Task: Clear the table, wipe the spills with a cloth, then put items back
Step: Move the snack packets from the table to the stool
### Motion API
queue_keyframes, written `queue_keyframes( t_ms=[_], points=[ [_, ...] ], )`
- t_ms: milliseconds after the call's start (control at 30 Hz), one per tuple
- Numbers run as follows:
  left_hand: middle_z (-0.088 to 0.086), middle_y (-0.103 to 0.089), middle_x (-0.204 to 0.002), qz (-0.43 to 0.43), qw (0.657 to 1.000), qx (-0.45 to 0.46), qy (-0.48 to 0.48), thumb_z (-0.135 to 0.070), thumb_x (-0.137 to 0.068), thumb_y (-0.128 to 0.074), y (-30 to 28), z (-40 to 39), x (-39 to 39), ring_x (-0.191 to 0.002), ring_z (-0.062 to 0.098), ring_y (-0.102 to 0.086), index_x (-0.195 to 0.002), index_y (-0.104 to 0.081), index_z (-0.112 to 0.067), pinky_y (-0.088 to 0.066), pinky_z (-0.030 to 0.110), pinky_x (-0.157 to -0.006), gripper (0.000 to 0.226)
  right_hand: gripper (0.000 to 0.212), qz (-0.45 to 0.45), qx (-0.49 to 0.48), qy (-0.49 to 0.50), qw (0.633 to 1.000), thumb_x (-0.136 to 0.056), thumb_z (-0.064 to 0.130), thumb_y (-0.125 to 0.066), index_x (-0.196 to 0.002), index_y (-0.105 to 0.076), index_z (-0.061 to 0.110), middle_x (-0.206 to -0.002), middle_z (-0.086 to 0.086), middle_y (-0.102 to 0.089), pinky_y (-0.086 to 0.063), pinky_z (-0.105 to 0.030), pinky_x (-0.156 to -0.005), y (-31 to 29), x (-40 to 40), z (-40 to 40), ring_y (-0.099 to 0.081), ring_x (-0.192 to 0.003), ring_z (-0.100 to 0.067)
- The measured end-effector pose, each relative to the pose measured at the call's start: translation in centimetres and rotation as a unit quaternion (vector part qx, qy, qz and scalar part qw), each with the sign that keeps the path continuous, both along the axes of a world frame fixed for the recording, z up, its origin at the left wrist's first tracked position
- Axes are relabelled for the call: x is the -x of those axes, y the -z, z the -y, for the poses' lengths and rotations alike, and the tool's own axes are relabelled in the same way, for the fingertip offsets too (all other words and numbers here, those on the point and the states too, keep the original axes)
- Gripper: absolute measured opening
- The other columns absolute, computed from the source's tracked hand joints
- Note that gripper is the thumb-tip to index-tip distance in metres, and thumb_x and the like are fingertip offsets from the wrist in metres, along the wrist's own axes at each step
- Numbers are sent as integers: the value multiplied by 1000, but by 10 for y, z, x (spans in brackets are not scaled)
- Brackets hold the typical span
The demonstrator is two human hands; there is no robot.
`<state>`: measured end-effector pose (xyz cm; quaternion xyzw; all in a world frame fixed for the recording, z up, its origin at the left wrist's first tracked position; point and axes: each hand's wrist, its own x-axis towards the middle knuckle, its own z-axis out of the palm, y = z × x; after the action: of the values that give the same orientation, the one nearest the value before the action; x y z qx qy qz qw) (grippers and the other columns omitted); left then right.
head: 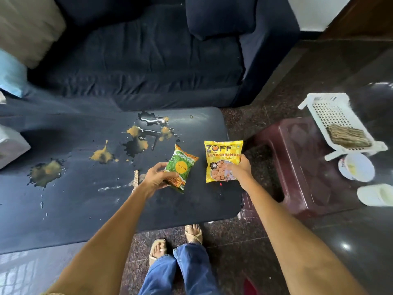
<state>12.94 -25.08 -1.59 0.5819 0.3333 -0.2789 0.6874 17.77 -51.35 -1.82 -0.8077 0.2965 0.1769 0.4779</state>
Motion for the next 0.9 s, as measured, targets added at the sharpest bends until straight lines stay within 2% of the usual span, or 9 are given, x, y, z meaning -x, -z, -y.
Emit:
queue_keyframes(
  t_ms=[100, 300, 400, 467, 567, 667, 733, 833, 900],
  points=[
    [6, -66, -87, 9, 1000, 15, 12, 5, -74, -71, -16, 13, 0, -78, 19, -63, -89, -63, -19, -51, 36, -83, 29, 31, 29, -20, 68, 997, -77, -5, -63, -100, -52, 13, -98, -4, -61, -43, -24, -54, -28, 28, 27, -59, -90, -20],
    [5, -64, -83, 49, 996, 8, 69, -9, -59, -83, -54, 79, -11, -69, 14, -62, -103, -58, -12, -49, 25, -66, 51, 43, 95, -27, 177, 979, -77, -5, -66, -107, -42, 15, -103, -3, -58, -43, -32, -77, -71, 73, 111, -56, -99, -20],
    [-1, -63, -73, 76, 994, 11, 83, -9, -72, -77, -63, 129, -22, -58, 6, -61, -88, -59, -18, -46, 19, -56, 26, 41, 100, 2, 198, 975, -76, -4, -66, -106, -45, 15, -103, -4, -58, -42, -29, -73, -82, 87, 157, -57, -101, -23],
    [-2, -65, -73, 82, 994, 16, 72, -9, -78, -72, -63, 167, -26, -62, 8, -62, -82, -58, -20, -48, 20, -54, 18, 39, 86, 32, 179, 980, -76, 0, -67, -107, -48, 14, -105, -6, -60, -44, -29, -69, -83, 90, 190, -58, -101, -24],
    [-10, -67, -59, 78, 994, 31, 74, -14, -82, -70, -61, 227, -28, -47, 1, -62, -81, -60, -19, -50, 19, -49, 11, 46, 58, 95, 115, 987, -76, 10, -71, -116, -49, 12, -114, -10, -63, -47, -37, -86, -80, 91, 243, -57, -109, -28],
    [-6, -68, -70, 65, 990, 48, 117, -19, -82, -70, -55, 288, -26, -61, 7, -64, -83, -62, -20, -54, 28, -64, 9, 60, 17, 143, 37, 989, -76, 10, -71, -129, -45, 15, -124, -9, -60, -41, -36, -95, -74, 87, 293, -53, -117, -28],
    [-5, -70, -72, 65, 985, 60, 146, -17, -83, -68, -51, 315, -28, -64, 10, -66, -84, -62, -20, -56, 27, -62, 6, 64, 8, 148, 1, 989, -79, 11, -67, -136, -41, 19, -127, -8, -59, -44, -38, -96, -74, 81, 313, -54, -117, -29],
    [-7, -72, -64, 75, 976, 47, 197, -14, -86, -65, -45, 354, -29, -53, 4, -67, -87, -62, -17, -54, 18, -49, 5, 63, -13, 148, -63, 987, -83, 13, -63, -140, -37, 20, -129, -8, -58, -45, -34, -90, -69, 70, 341, -55, -115, -30],
    [-1, -72, -79, 82, 968, 21, 238, -15, -85, -66, -42, 377, -30, -57, 4, -68, -96, -61, -13, -54, 19, -50, 13, 78, -33, 174, -126, 976, -80, 8, -66, -146, -26, 19, -132, -11, -55, -42, -32, -91, -60, 63, 357, -50, -121, -31]
  ],
)
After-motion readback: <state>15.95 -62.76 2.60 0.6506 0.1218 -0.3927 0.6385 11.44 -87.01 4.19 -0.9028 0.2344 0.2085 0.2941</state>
